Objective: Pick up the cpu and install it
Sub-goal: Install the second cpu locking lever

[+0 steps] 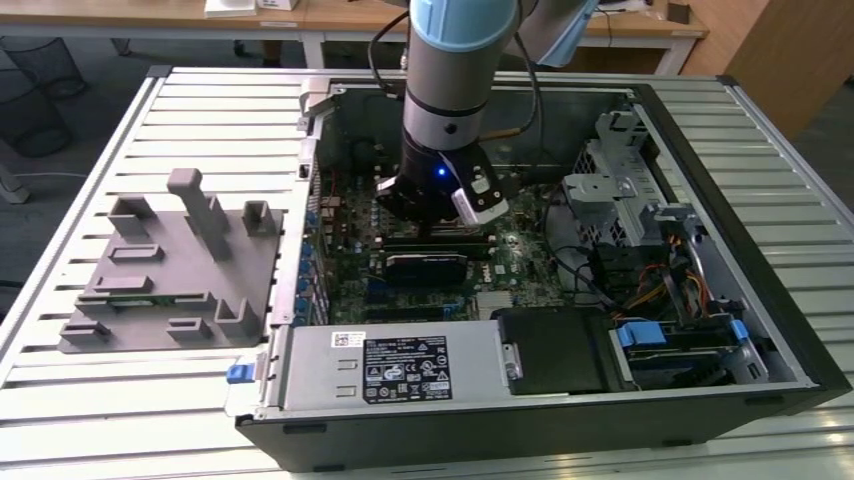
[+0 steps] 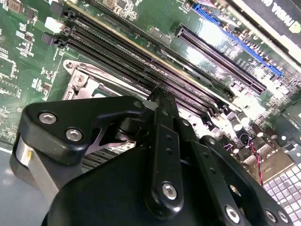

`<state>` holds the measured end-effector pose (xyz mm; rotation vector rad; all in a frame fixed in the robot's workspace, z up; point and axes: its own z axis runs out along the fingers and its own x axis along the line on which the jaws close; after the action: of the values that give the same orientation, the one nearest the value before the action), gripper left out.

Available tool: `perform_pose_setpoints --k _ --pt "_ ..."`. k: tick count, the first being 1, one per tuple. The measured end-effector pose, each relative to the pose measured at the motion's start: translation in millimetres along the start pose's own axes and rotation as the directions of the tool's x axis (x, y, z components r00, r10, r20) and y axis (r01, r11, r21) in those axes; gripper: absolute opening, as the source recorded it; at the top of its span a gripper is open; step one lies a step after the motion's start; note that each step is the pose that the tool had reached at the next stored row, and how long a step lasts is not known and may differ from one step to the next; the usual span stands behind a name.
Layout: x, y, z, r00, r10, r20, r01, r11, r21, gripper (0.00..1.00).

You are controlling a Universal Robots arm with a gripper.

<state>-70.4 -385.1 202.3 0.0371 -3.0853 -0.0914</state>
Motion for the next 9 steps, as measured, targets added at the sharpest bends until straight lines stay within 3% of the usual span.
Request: perform_pose_setpoints --k 9 --pt "4.3 -4.8 0.2 1.0 -0.001 0.0004 0.001 0.9998 -0.0202 0.11"
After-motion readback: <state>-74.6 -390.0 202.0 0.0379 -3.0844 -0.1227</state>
